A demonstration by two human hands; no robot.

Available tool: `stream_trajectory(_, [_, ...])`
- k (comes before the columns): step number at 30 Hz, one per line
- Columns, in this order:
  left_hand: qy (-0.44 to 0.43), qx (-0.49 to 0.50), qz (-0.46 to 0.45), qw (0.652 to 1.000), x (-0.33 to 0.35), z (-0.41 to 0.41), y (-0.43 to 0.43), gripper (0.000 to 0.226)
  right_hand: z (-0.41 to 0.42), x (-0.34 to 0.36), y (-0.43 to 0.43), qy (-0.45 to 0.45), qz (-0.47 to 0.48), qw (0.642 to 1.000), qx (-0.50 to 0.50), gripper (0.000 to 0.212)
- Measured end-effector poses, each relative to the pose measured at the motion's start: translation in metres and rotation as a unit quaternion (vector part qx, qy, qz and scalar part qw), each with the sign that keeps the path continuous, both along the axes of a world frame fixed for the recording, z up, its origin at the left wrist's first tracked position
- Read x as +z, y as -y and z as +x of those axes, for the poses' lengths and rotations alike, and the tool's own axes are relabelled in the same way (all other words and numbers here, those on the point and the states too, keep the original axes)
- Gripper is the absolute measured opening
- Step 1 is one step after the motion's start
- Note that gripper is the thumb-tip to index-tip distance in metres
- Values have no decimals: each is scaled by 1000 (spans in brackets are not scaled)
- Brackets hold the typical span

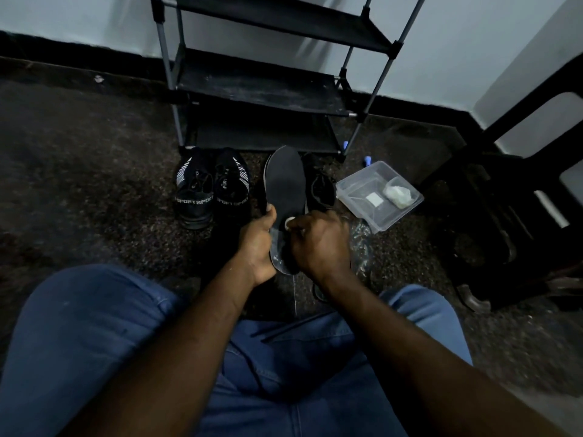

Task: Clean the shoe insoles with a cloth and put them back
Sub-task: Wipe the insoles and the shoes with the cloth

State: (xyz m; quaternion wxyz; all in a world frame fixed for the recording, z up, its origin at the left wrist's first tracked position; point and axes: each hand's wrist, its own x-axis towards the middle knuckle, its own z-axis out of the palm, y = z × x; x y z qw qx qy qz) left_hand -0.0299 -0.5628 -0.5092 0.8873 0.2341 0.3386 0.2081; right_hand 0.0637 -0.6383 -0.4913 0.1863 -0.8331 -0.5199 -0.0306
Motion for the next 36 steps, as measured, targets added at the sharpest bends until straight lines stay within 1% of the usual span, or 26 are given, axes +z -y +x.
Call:
stream_trajectory(2, [-10,-1,4,1000,-2,2,3,60,-5,-3,-5,-35,25,999,5,27])
stream_trajectory(4, [-15,-7,-1,1000,0,1,6,59,-10,-1,-9,-42,47,998,6,30])
stream_trajectory(7, [1,-1,-15,1000,-1,0,3,62,-11,4,-1,3,51,999,18,24])
stream_trajectory(9, [6,-4,-25,1000,1,-1,2,63,-3,6,5,61,32,997,28,22])
stream_trajectory(11, [22,1,-24,999,0,0,-1,59,11,5,5,78,7,997,10,21])
stream_trajectory(13, [35,9,-16,999,-2,0,-2,59,21,6,2,51,-11,998,-19,21])
stream_trajectory(15, [36,11,-20,999,-2,0,-2,63,21,4,3,25,-4,999,-27,21])
stream_trajectory(18, [13,-3,-22,1000,-5,3,-1,60,7,-2,7,8,32,999,-9,23])
stream_trajectory(20, [-6,-12,-8,1000,-7,4,2,60,-5,-3,5,-8,55,998,11,30])
stream_trajectory(23, [-15,-17,6,1000,-9,4,3,66,-14,-1,-6,-31,60,997,21,38])
stream_trajectory(24, [-12,-15,5,1000,-8,3,3,70,-15,1,-7,-30,56,998,21,38])
stream_trajectory(26, [-6,-13,-4,1000,-7,1,2,73,-15,4,-3,3,42,999,30,34])
stream_trajectory(29, [-3,-4,-24,1000,-7,2,1,70,-8,7,6,74,33,996,47,35])
stream_trajectory(31, [7,4,-37,999,-9,3,-1,71,1,7,7,100,19,994,37,31])
stream_trajectory(34, [3,6,-18,1000,-8,3,-3,62,18,7,7,93,-9,996,4,22])
stream_trajectory(36, [-33,25,37,998,-7,4,-3,51,25,10,6,71,1,997,-7,20])
